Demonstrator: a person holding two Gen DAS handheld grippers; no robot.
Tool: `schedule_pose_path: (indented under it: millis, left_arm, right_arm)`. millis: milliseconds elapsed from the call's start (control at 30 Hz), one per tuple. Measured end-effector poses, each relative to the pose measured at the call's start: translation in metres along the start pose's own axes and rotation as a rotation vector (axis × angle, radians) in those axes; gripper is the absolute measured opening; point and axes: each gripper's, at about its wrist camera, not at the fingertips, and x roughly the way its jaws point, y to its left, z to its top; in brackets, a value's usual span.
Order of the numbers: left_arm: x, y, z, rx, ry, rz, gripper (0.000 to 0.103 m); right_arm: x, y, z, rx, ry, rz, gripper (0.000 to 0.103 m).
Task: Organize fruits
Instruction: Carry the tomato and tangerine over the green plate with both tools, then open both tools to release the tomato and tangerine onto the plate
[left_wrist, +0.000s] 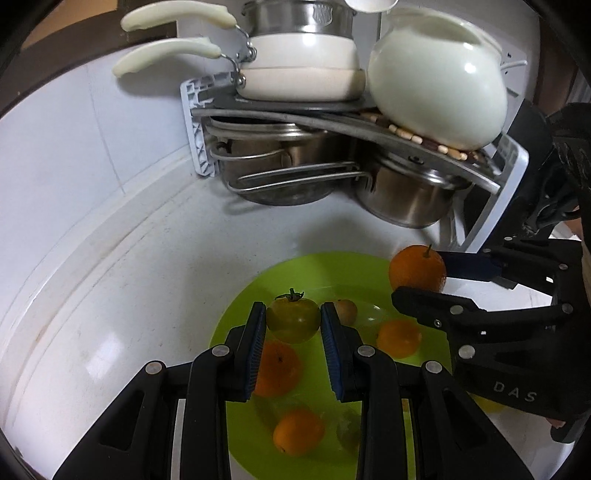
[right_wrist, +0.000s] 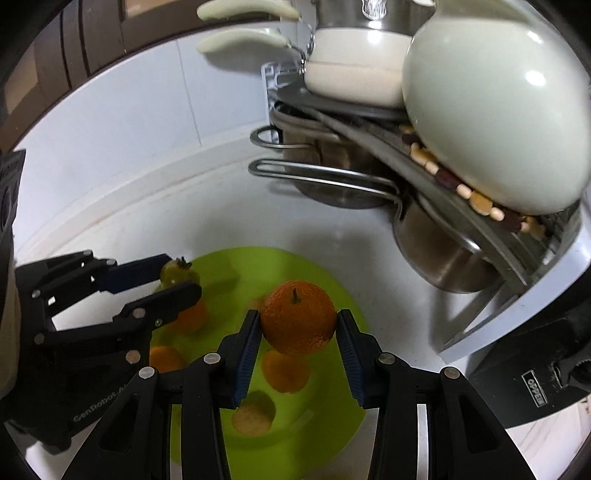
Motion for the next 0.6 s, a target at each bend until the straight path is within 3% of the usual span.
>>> schedule_pose_path:
  millis: [200,600]
  left_arm:
    - [0.009,0.001,0.002,0.005,0.018,0.002,0.030]
    - [-0.016,0.006,-0.004,-0.026,-0.017,0.024,0.045]
  right_arm:
    - [0.010,-0.003,0.000,0.005,0.021,0.009,0.043]
    - [0.003,0.001,-0.004,0.005,-0.004,0.011,0.043]
